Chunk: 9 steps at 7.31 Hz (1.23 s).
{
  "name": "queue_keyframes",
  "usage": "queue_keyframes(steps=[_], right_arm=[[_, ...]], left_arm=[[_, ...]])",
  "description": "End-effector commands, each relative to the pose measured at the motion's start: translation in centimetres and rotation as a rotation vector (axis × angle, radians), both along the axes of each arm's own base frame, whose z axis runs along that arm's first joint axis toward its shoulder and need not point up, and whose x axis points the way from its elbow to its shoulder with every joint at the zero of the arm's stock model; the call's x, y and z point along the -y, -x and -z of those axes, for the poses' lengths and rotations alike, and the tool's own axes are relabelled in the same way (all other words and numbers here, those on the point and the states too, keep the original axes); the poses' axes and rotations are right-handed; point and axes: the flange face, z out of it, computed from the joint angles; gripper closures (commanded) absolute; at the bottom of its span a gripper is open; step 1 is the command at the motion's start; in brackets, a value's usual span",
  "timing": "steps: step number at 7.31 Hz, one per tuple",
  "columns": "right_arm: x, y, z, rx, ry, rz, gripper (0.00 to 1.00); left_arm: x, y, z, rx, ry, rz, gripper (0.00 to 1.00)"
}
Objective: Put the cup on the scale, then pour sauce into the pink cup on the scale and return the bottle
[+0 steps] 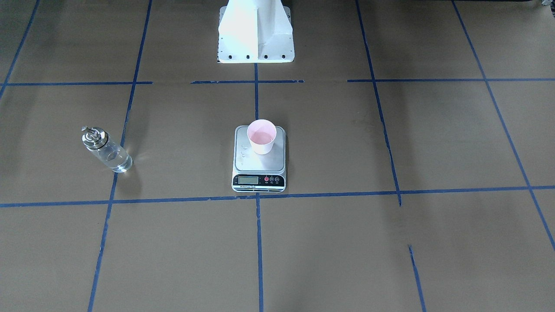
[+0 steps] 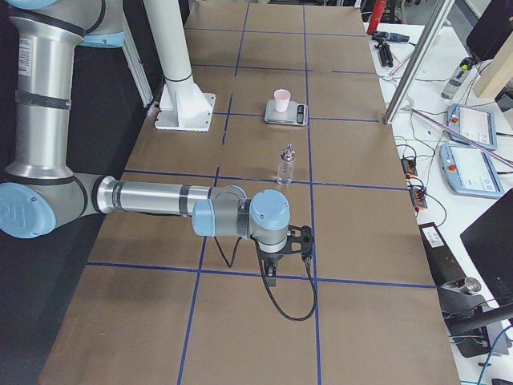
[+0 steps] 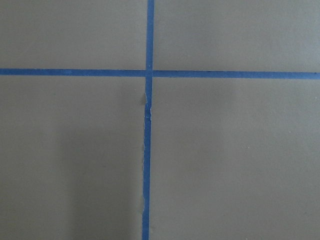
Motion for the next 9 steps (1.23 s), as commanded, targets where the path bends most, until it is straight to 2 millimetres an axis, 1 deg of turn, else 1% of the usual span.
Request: queue_keyframes(steps=[1,3,9], right_arm=[[-0.03,0.02,-0.11,0.003,0.002,-0.001,0.0],[0.01,0.05,-0.02,0.011,0.049,-0.055,0.0],[0.05,0.27,-0.08,0.004,0.047,-0.046,0.0]], left_arm=[[-0.14,-0.03,-0.14,-0.002,0.002,-0.001,0.0],[-0.14,-0.03,-0.14,-0.002,0.002,-0.001,0.0],[-0.2,-0.04,0.02,-0.003,-0.001,-0.001,0.0]])
